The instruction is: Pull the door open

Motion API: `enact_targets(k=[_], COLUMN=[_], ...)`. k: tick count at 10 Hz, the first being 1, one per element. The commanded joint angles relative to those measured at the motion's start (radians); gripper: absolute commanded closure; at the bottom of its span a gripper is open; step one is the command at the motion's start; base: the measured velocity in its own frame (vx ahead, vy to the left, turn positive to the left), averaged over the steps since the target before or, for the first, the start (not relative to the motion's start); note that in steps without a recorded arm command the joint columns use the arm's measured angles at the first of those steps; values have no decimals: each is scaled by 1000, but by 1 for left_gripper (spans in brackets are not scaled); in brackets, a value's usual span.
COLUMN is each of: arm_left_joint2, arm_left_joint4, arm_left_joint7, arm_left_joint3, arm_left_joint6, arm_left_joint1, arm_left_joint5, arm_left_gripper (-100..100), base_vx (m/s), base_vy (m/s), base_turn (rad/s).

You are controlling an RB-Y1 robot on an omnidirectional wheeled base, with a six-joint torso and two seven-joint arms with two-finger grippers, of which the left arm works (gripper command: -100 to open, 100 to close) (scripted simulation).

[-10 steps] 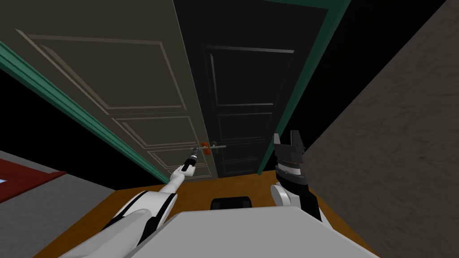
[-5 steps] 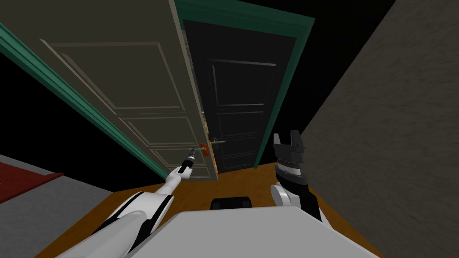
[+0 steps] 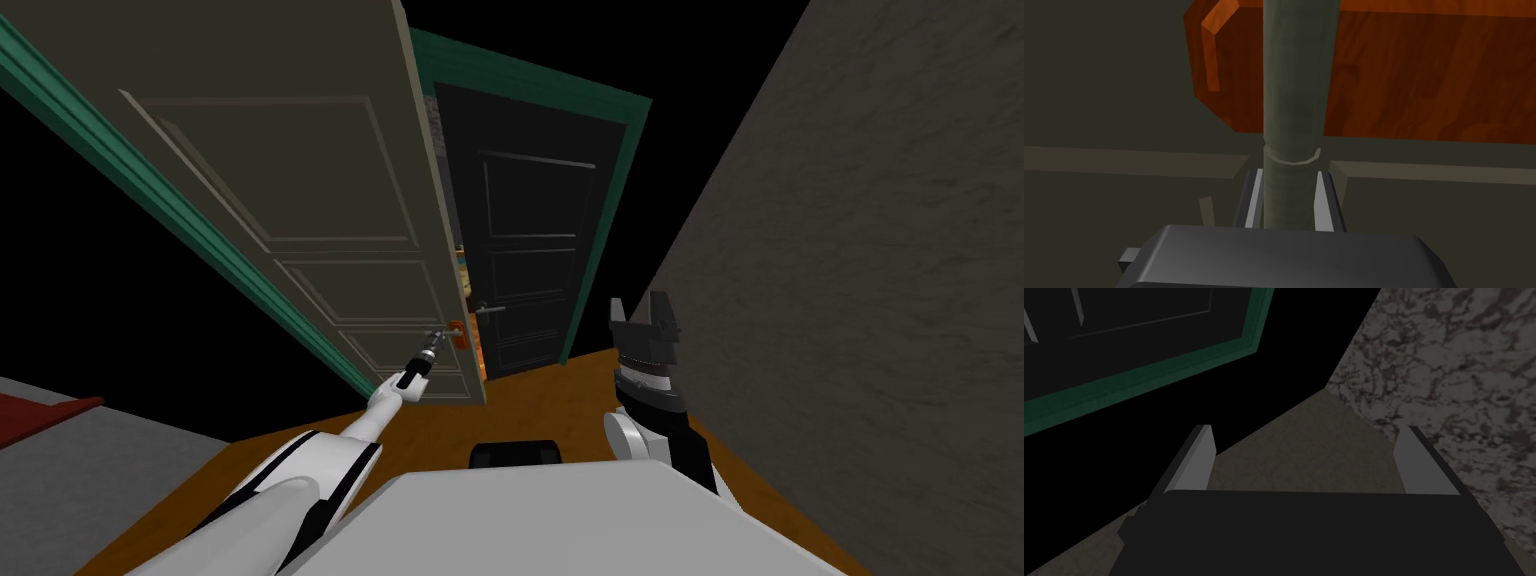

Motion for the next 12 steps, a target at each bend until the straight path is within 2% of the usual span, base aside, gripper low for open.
enact_targets(k=[1, 4, 5, 6, 9, 10, 11, 12], arm_left_joint2=[8, 24, 34, 34, 52, 52, 55, 74], arm_left_joint4=[-6, -20, -28, -28, -43, -43, -61, -74], arm_left_joint7=[18, 57, 79, 79, 122, 122, 119, 150], arm_left_joint3=[-18, -59, -82, -82, -126, -126, -122, -159], arm_left_joint6=[-12, -38, -52, -52, -80, -80, -64, -100], arm_left_joint1=[4, 11, 16, 16, 24, 24, 34, 47], arm_left_joint5=[-6, -20, -28, -28, -43, -43, -42, -55], arm_left_gripper=[100, 100, 100, 100, 100, 100, 100, 100], base_vx=[-134, -211, -206, -164, -202, -130, -46, -182], base_vy=[67, 107, 102, 94, 127, 70, 15, 81], base_turn=[-63, -84, -90, -48, -72, -37, 3, -10])
